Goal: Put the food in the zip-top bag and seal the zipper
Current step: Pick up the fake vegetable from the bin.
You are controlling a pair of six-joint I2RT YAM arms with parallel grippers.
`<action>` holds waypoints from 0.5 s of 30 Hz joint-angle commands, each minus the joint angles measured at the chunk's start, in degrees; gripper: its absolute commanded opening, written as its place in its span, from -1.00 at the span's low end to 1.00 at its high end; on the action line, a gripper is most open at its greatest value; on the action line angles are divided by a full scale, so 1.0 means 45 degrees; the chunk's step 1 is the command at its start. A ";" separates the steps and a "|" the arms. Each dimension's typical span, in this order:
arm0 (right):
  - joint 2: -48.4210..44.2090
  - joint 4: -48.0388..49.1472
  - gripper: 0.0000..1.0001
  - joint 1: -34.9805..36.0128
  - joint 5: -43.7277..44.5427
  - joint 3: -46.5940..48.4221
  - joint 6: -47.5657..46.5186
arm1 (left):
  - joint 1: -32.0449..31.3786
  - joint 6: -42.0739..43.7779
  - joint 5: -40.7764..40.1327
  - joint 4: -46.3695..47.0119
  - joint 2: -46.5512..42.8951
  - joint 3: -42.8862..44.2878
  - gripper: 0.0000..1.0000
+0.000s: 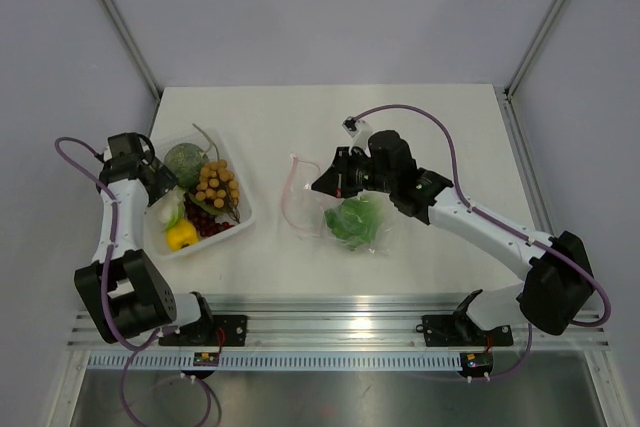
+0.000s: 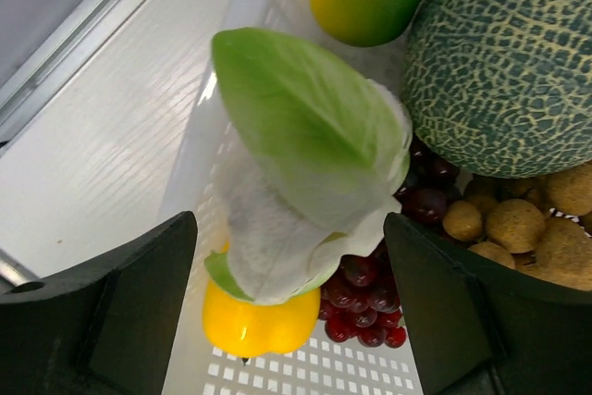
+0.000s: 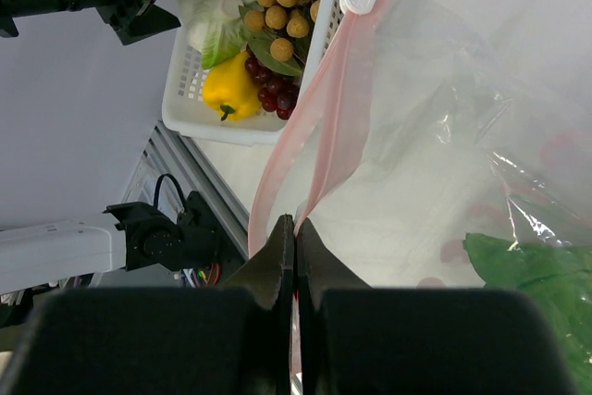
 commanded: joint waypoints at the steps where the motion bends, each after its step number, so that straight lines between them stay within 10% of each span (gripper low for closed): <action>1: -0.0476 0.0369 -1.00 0.0130 -0.0074 0.0016 -0.0359 | -0.0012 0.0102 0.0823 0.1179 0.0028 -0.0252 0.69; 15: -0.0065 0.0349 -1.00 0.0130 -0.0407 0.0271 -0.0320 | 0.0007 0.0084 0.0941 0.1747 0.0495 -0.0470 0.51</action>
